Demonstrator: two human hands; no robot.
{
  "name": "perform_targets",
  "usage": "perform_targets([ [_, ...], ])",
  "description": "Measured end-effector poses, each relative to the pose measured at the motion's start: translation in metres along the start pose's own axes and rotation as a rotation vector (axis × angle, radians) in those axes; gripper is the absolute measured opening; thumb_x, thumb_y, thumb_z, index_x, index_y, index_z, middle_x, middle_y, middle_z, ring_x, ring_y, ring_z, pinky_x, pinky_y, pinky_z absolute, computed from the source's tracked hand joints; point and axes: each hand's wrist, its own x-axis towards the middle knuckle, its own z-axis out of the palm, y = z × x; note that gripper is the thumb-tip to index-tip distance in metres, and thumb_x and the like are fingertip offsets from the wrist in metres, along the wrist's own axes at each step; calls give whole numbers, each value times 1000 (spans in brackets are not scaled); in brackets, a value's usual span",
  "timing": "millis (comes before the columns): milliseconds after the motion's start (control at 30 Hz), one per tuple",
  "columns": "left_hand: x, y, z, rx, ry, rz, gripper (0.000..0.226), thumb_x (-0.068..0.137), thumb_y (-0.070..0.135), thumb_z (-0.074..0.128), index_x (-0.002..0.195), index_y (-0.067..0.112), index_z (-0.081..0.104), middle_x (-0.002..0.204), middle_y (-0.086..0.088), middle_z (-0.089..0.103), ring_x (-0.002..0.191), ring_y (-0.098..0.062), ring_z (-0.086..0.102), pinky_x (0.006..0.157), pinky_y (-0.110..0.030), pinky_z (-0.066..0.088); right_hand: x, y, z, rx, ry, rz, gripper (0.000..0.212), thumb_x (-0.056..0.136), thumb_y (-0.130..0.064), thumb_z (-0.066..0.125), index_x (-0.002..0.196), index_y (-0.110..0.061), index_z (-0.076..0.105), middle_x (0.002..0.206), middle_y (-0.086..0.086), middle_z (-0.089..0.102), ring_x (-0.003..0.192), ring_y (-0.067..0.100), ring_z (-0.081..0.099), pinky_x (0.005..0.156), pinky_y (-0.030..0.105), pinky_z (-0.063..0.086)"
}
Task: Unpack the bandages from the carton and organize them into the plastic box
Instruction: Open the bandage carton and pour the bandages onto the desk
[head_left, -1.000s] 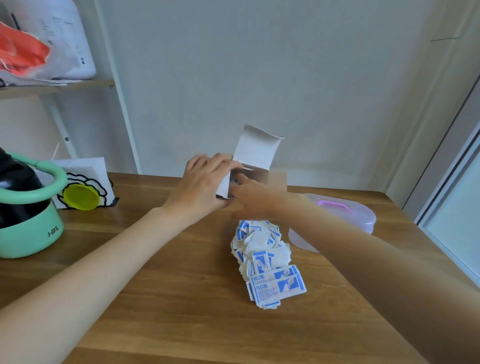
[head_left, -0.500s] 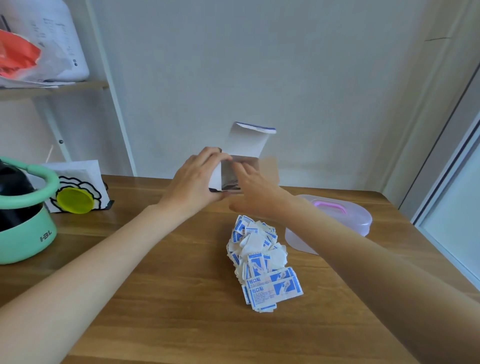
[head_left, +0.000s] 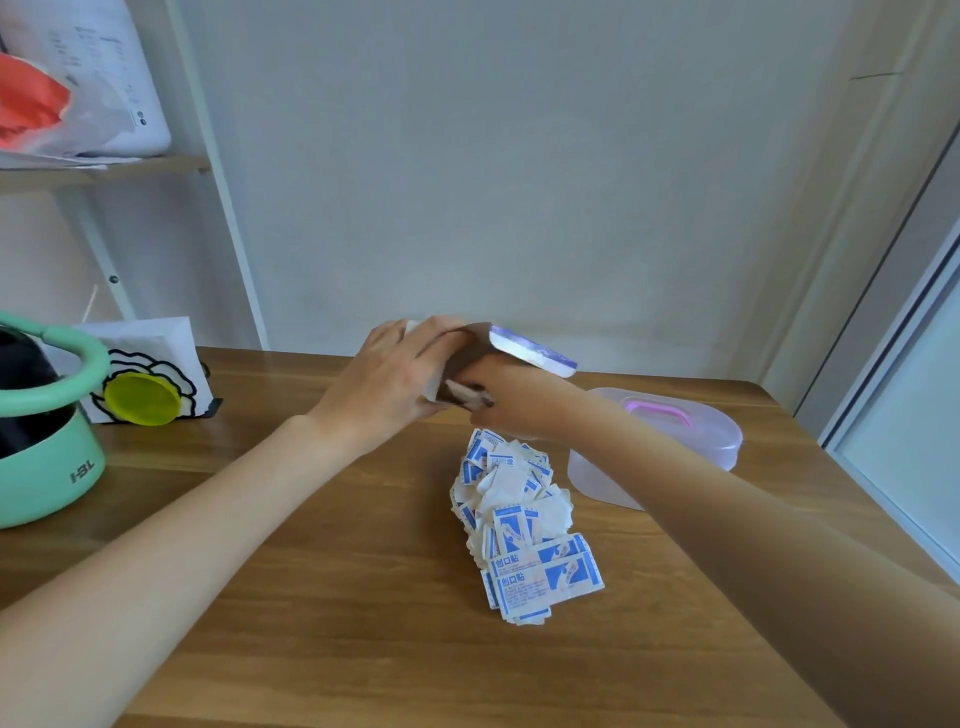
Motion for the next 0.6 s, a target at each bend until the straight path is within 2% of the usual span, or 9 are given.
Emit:
perform_targets([
  [67,-10,-8,4,-24,-32,-80,71,57,19,86,120,10,54,122,-6,56,87,-32,62,83,-39,48,-5,3,2,80,46,-7,22,89,-4,47,106,-1,61,92,10,59,84,24,54,66,27,43],
  [133,-20,-15,7,-44,-49,-146,71,59,17,86,123,11,54,122,-7,56,89,-32,62,83,-39,47,-10,9,3,75,94,24,29,89,-5,45,112,-6,63,99,13,64,86,28,58,72,34,49],
  [200,-27,-19,9,-66,-71,-198,73,63,15,83,128,12,51,126,-6,53,95,-32,60,86,-40,46,-13,14,2,78,119,64,36,88,-3,43,117,-14,61,104,14,64,83,27,58,71,34,50],
  [300,-34,-27,10,-100,-79,-285,70,69,10,78,132,12,48,132,-5,48,102,-31,57,89,-38,44,-17,15,-1,177,142,113,49,81,6,42,121,-20,51,101,14,62,71,25,53,61,35,45],
  [367,-35,-33,8,-130,-73,-390,68,74,10,74,135,15,44,136,-2,44,105,-27,56,88,-31,41,-17,12,-3,381,153,155,52,80,9,42,124,-18,41,101,17,62,66,24,56,62,38,49],
  [467,-33,-41,7,-267,-114,-604,64,77,25,74,134,18,44,137,0,41,117,-22,49,88,-25,36,-13,3,1,680,21,254,51,84,8,46,127,-17,33,106,15,56,63,19,63,63,36,56],
  [533,-32,-43,10,-394,-233,-715,66,76,33,74,133,21,43,142,1,39,130,-21,38,99,-31,32,-9,-1,9,702,-123,312,54,86,5,48,132,-17,30,106,9,49,74,23,63,64,32,58],
  [600,-32,-43,12,-495,-297,-790,68,76,36,73,135,23,41,146,2,36,136,-21,30,107,-38,29,-4,-2,19,605,-143,327,56,86,0,51,135,-15,27,114,8,49,87,26,61,73,34,58],
])
